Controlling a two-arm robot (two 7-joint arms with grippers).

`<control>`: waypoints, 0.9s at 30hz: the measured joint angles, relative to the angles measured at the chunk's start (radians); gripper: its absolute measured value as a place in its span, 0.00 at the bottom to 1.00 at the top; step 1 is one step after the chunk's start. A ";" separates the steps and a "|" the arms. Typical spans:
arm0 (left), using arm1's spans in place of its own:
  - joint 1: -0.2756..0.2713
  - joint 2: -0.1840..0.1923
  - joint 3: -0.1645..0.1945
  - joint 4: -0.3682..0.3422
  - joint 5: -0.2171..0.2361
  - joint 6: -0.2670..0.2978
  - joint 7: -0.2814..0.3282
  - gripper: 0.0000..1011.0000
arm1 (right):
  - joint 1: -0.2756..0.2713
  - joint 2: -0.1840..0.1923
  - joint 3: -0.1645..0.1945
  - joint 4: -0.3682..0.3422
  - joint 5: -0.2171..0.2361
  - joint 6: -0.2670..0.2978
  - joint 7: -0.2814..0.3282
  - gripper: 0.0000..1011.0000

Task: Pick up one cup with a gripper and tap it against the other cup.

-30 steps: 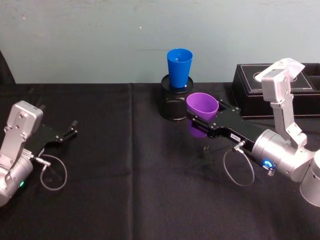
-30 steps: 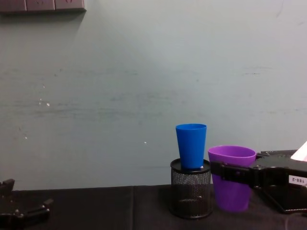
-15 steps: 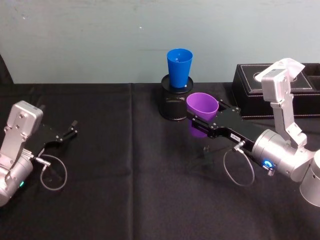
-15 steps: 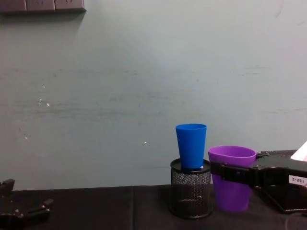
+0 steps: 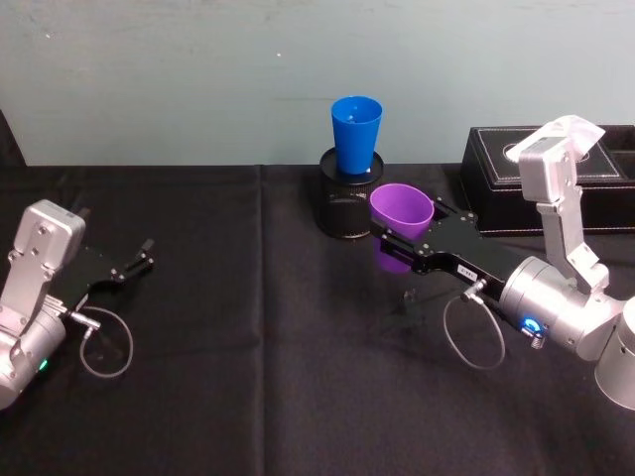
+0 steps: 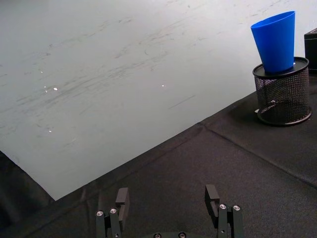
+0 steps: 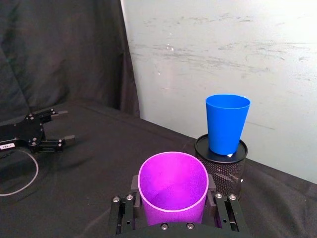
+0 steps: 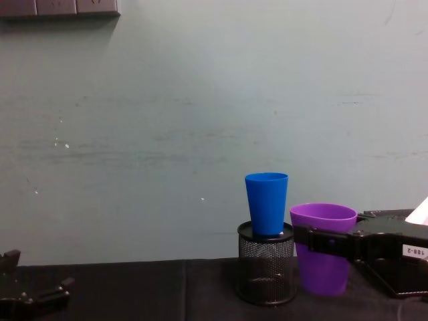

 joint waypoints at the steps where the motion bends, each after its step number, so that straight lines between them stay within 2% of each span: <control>1: 0.000 0.000 0.000 0.000 0.000 0.000 0.000 0.99 | 0.000 0.000 0.000 0.000 0.000 0.000 0.000 0.72; 27: 0.000 0.000 0.000 0.000 0.000 0.000 0.000 0.99 | 0.000 0.000 0.000 0.000 0.000 0.000 0.000 0.72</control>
